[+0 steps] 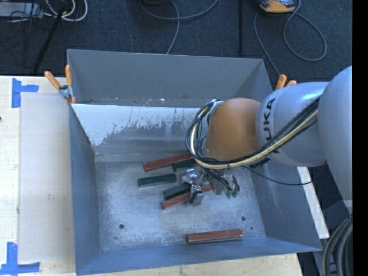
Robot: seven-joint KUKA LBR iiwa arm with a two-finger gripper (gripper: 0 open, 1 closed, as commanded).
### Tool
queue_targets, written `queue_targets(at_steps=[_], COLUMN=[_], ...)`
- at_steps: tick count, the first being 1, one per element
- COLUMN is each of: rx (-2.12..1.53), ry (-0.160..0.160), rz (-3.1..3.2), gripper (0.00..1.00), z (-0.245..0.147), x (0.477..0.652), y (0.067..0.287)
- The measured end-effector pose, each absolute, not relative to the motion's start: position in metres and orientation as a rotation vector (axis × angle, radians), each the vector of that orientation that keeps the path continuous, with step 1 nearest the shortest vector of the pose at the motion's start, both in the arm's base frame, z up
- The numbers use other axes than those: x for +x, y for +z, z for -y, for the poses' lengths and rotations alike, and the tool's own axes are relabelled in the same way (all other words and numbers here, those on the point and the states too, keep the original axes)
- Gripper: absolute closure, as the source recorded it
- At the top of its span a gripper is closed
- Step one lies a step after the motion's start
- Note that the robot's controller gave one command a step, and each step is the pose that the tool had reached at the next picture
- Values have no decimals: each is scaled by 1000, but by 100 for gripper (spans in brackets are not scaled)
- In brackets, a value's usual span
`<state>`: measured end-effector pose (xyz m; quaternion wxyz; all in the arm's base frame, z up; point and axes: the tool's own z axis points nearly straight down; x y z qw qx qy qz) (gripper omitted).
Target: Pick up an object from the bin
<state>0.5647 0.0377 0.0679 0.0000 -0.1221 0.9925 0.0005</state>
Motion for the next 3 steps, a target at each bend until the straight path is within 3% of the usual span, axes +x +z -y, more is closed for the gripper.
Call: queue_targets(at_steps=[1, 2, 3], rx=[-376, -368, -360], ry=[0, 1, 1], rz=[-3111, -3116, -3118], gripper=[100, 100, 100], z=[-39, -39, -39], x=[567, 568, 568], y=[148, 174, 187])
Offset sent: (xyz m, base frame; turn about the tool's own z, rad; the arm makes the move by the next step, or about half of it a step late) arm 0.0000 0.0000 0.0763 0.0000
